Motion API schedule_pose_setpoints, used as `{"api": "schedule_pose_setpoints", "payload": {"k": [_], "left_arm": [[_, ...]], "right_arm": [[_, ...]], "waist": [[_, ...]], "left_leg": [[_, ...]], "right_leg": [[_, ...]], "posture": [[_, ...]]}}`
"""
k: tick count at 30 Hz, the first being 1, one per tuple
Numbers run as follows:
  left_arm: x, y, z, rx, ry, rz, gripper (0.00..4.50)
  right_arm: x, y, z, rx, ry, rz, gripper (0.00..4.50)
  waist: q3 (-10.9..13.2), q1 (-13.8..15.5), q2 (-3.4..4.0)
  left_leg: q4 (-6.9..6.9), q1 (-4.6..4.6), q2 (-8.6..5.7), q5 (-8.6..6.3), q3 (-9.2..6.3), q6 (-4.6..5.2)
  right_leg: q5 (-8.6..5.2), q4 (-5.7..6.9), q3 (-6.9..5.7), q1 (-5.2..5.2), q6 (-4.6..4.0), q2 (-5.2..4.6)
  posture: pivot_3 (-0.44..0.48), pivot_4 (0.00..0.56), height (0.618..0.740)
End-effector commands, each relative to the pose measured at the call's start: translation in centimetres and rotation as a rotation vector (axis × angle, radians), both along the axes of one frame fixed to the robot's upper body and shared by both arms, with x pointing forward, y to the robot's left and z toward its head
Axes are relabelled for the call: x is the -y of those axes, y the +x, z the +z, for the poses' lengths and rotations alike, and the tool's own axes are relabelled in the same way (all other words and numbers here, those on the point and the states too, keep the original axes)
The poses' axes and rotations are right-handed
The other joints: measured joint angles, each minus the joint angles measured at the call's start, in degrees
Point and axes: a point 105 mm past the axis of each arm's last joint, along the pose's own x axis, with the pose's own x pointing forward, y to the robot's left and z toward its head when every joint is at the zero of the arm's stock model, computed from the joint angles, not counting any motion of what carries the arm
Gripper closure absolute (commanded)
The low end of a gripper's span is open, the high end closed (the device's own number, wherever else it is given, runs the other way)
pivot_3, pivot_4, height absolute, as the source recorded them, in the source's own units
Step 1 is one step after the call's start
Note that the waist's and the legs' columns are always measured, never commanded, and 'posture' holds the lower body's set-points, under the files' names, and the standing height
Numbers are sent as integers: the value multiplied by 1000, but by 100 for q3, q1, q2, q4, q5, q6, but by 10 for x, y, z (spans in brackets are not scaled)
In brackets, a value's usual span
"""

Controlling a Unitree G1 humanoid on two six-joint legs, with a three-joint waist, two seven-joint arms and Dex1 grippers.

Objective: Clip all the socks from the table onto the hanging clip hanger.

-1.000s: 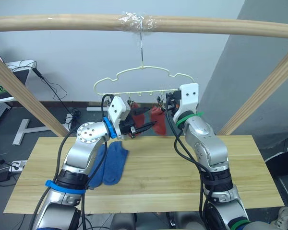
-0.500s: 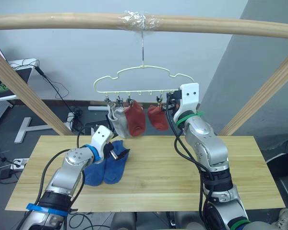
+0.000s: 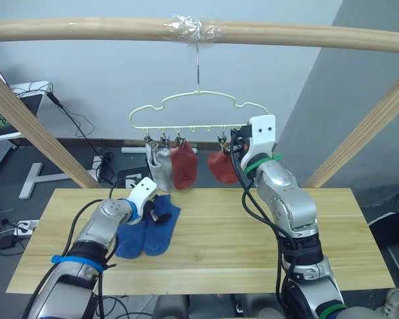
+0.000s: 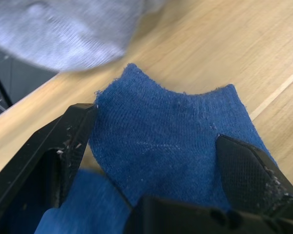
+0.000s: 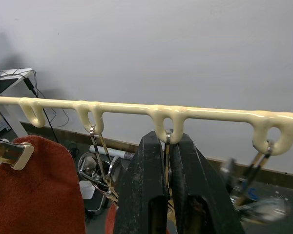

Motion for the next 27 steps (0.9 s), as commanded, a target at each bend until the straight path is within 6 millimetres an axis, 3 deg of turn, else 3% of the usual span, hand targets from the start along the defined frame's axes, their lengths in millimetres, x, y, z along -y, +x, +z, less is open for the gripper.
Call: {"api": "schedule_pose_setpoints", "payload": {"k": [1,13,17,20,24,27], "left_arm": [[4,-6,-7,-39,21,-57,630],[9,-14,-6,-35,-16,-102,4467],[21,-17,-1,-21,-73,-138,4489],[56,-23,25,15,-244,-243,4489],[87,-30,50,40,-376,-335,4489],[118,-24,74,121,-449,-380,4489]], "right_arm": [[-4,-5,20,67,19,15,4500],[-4,-5,20,70,23,11,4500],[-4,-5,20,70,21,12,4500],[-3,-5,20,69,22,10,4500],[-3,-5,20,68,24,9,4500],[-3,-4,20,68,26,10,4500]], "waist": [[0,-3,0],[0,-7,0],[0,-8,0],[0,-5,0],[0,1,-1],[0,-5,0]], "left_leg": [[0,0,0,0,0,0],[0,2,1,0,0,0],[0,1,1,0,2,0],[0,-1,1,0,3,0],[6,-9,0,0,-1,0],[5,-6,0,0,-1,0]], "right_leg": [[0,0,0,0,0,0],[0,2,1,0,0,0],[0,2,2,0,0,0],[0,1,2,0,0,-1],[0,0,0,-3,0,-3],[1,3,1,-3,0,-1]], "posture": [[-32,194,710],[-34,189,710],[-39,189,710],[-43,187,710],[-42,186,710],[-42,187,710]]}}
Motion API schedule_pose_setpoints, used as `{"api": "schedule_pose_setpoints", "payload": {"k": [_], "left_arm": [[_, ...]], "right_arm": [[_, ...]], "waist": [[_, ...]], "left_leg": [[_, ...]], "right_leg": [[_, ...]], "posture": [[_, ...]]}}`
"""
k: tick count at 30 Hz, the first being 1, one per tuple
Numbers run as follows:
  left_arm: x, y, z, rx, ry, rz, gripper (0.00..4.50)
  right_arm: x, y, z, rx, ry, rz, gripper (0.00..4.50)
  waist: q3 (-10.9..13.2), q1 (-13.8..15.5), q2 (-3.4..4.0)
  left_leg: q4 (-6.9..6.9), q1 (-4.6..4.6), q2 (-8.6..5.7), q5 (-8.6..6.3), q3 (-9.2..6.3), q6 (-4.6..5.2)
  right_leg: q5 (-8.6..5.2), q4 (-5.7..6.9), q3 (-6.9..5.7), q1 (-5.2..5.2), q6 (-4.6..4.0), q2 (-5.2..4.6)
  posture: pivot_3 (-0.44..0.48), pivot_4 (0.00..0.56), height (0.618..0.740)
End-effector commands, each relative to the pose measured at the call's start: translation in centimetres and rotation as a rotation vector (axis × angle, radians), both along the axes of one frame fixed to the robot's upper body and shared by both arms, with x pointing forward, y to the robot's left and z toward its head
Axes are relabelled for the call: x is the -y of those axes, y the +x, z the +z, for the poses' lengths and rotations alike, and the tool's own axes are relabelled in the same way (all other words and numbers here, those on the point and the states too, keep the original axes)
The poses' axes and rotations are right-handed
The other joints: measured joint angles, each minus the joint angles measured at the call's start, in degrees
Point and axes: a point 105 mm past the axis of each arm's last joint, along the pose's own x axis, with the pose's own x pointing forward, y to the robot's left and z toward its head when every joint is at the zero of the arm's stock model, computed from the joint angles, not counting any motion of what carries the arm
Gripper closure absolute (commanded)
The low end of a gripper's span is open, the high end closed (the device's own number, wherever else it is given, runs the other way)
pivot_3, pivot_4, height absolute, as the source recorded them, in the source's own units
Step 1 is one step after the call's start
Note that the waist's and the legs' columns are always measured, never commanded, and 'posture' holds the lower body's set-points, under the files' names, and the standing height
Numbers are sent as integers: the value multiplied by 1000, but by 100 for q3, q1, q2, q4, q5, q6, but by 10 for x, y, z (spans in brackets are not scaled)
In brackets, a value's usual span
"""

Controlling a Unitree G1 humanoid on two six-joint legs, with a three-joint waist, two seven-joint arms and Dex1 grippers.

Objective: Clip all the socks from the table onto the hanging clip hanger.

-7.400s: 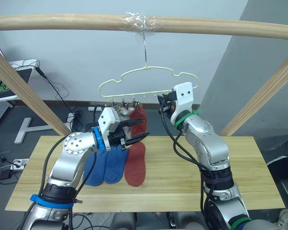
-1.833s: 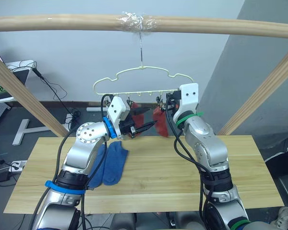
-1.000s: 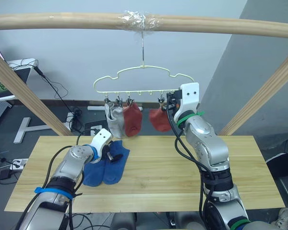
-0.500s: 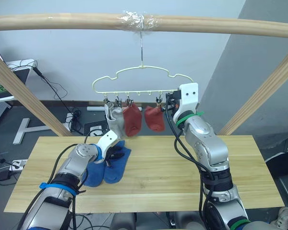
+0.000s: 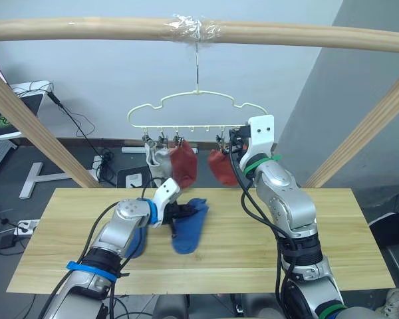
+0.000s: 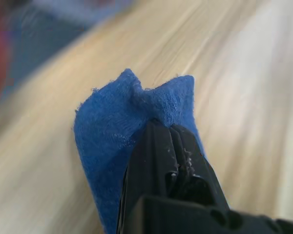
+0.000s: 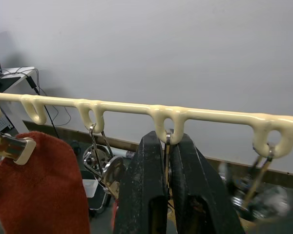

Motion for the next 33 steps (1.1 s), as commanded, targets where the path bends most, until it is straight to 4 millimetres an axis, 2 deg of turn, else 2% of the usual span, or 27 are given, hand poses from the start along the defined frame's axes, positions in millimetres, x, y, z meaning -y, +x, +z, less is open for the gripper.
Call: {"api": "schedule_pose_setpoints", "payload": {"k": [1,3,8,14,19,33], "left_arm": [[32,8,37,99,-124,-29,4489],[49,13,51,111,-194,-25,4489],[67,32,66,198,-223,43,4489],[74,49,78,248,-256,112,4489],[77,55,92,293,-285,128,4489],[78,55,112,340,-329,124,4489]], "right_arm": [[-3,-5,20,68,24,12,4500],[-3,-5,20,67,26,14,4500],[-2,-6,21,66,28,16,4500],[-4,-7,19,56,26,24,4500],[-5,-8,16,41,19,34,4500],[-3,-8,14,47,13,30,4500]], "waist": [[0,2,0],[0,2,0],[0,-11,0],[0,-10,0],[0,-5,0],[0,-7,0]], "left_leg": [[0,0,0,0,-1,0],[1,-1,-1,0,0,0],[-1,-1,-1,0,2,0],[-1,0,-1,0,2,0],[-1,-4,-3,0,2,0],[0,-3,-3,0,1,0]], "right_leg": [[0,0,0,0,0,1],[0,-1,0,1,0,1],[0,-4,3,0,1,2],[0,-3,3,0,1,3],[0,-5,1,0,1,1],[0,-4,1,0,1,2]], "posture": [[-42,187,710],[-43,186,710],[-43,186,710],[-58,183,710],[-58,183,710],[-51,182,710]]}}
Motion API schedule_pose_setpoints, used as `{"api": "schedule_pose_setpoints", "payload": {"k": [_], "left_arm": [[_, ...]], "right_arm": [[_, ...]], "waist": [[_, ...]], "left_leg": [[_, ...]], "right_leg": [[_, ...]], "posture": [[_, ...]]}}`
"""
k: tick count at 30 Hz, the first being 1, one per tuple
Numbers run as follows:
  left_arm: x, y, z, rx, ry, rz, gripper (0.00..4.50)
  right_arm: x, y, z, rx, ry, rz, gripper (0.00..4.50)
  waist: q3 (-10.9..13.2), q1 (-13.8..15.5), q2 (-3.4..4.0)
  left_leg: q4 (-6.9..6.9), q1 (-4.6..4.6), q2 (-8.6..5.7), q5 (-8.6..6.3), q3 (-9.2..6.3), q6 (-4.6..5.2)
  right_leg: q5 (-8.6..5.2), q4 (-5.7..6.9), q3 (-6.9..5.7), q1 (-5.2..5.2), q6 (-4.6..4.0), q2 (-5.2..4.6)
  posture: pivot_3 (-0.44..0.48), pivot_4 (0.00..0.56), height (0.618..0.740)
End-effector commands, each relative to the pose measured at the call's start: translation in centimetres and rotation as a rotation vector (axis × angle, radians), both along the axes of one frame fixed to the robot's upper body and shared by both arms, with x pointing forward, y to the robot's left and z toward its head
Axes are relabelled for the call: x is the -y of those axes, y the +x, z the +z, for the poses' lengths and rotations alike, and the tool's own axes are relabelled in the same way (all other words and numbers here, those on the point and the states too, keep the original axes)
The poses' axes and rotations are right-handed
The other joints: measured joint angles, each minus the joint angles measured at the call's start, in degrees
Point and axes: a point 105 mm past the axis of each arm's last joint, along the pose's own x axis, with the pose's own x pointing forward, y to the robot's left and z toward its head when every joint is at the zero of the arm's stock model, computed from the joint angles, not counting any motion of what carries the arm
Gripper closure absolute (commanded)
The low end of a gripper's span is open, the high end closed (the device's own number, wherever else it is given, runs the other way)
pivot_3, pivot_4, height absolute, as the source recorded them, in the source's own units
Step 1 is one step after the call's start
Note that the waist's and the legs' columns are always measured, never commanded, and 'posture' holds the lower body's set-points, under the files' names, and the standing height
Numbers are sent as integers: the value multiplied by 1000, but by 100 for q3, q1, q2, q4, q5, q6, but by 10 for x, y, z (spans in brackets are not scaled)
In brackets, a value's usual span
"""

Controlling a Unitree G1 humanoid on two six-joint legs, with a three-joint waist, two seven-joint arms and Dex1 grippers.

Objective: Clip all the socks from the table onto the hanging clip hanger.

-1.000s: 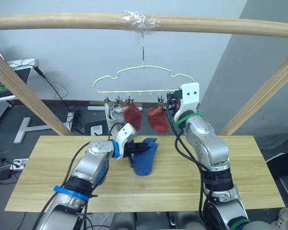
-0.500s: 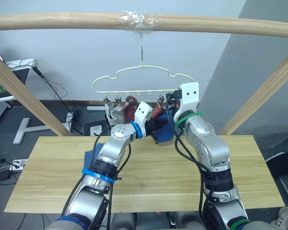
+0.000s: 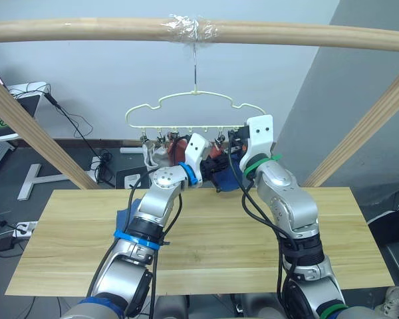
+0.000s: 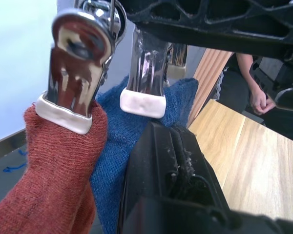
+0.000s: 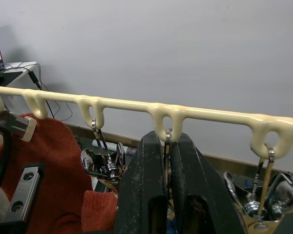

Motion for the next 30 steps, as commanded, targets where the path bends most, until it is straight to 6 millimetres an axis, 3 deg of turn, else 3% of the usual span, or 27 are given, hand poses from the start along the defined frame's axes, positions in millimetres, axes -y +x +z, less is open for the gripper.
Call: {"api": "schedule_pose_setpoints", "payload": {"k": [1,11,12,16,20,30], "left_arm": [[6,0,28,100,-38,-14,4500],[6,-1,21,38,-40,-11,4500],[7,-3,17,38,-15,-21,4281],[6,-13,7,69,54,-67,3284],[2,-19,5,74,61,-93,3284],[-23,-44,1,93,105,-189,3284]], "right_arm": [[1,-5,15,57,40,-4,4225],[2,-6,14,48,28,3,575],[1,-6,13,51,20,4,200],[2,-9,10,48,0,7,187],[4,-15,9,53,-13,15,187],[19,-52,10,105,-56,55,187]], "waist": [[0,0,0],[0,0,0],[0,-1,0],[0,-1,0],[0,1,0],[0,-8,0]], "left_leg": [[0,0,0,0,0,0],[0,0,0,0,1,0],[0,0,0,0,0,0],[-1,0,0,0,0,0],[-1,0,1,0,0,0],[1,1,0,0,0,0]], "right_leg": [[0,0,0,0,0,0],[0,0,0,0,0,0],[0,0,0,0,0,0],[0,0,0,0,0,1],[0,-1,1,0,0,0],[-1,-1,2,1,1,0]], "posture": [[-51,182,710],[-51,182,710],[-53,184,710],[-54,185,710],[-58,186,710],[-75,193,710]]}}
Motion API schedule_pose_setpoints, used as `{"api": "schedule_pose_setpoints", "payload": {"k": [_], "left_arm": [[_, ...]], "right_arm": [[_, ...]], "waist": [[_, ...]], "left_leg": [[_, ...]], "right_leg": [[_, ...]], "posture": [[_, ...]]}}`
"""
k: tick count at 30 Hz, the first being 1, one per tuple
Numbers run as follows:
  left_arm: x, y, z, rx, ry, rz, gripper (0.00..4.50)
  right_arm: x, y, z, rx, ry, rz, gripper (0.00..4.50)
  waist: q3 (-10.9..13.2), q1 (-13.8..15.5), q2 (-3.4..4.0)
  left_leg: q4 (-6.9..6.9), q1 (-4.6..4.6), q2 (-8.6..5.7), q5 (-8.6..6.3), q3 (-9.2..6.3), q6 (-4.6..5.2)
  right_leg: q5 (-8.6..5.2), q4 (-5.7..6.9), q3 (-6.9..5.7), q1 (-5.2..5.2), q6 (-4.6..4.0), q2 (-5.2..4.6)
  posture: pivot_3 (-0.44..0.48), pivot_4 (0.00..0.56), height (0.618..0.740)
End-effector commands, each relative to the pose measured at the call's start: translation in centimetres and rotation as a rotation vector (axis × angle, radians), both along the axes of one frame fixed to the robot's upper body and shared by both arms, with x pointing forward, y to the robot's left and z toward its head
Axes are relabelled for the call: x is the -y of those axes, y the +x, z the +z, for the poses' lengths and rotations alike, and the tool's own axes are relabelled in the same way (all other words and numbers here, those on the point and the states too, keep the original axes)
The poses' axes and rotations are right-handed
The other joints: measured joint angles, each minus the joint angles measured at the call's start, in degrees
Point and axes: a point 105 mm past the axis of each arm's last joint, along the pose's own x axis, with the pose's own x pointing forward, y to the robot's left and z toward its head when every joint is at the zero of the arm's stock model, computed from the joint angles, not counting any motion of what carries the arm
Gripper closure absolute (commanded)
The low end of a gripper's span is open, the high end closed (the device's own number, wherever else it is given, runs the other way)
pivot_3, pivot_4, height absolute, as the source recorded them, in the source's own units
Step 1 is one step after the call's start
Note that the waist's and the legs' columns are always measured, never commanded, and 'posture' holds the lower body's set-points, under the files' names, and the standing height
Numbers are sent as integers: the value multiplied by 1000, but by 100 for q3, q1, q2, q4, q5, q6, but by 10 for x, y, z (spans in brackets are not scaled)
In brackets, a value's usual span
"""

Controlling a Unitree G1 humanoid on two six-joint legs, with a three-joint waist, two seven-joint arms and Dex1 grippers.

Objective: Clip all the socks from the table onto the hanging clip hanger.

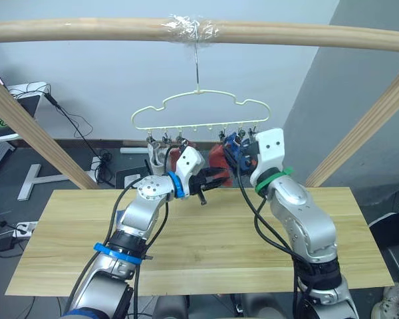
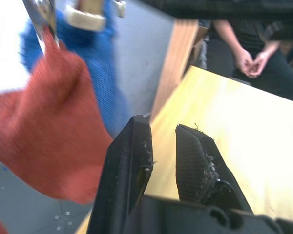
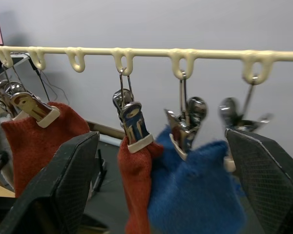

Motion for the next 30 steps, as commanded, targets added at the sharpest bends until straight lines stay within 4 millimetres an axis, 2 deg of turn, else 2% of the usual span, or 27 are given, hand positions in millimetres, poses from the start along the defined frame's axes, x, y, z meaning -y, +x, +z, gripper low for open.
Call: {"api": "schedule_pose_setpoints", "payload": {"k": [1,5,9,20,30], "left_arm": [[-2,-10,18,51,-24,-53,3284],[-12,-12,25,56,-17,-60,3284],[-13,-10,34,75,-15,-60,3240],[-14,-14,50,90,-30,-85,3240],[-17,-12,57,98,-37,-75,3240]], "right_arm": [[-2,-19,16,68,23,59,187],[15,-19,20,94,43,-37,187],[22,-8,20,75,61,-110,1066],[35,22,14,39,61,-235,1066],[27,33,19,37,108,-230,1066]], "waist": [[0,-3,0],[1,-10,0],[1,-25,-1],[1,-23,-1],[1,-17,-1]], "left_leg": [[0,0,0,0,0,0],[-1,1,2,0,-2,0],[0,6,1,0,1,0],[-2,5,1,0,5,0],[-2,5,2,0,4,0]], "right_leg": [[0,0,0,0,0,1],[0,0,1,0,1,4],[-1,0,3,3,2,3],[0,-2,5,2,1,3],[0,-1,4,1,0,4]], "posture": [[-79,194,710],[-81,195,710],[-76,193,710],[-59,185,710],[-48,184,710]]}}
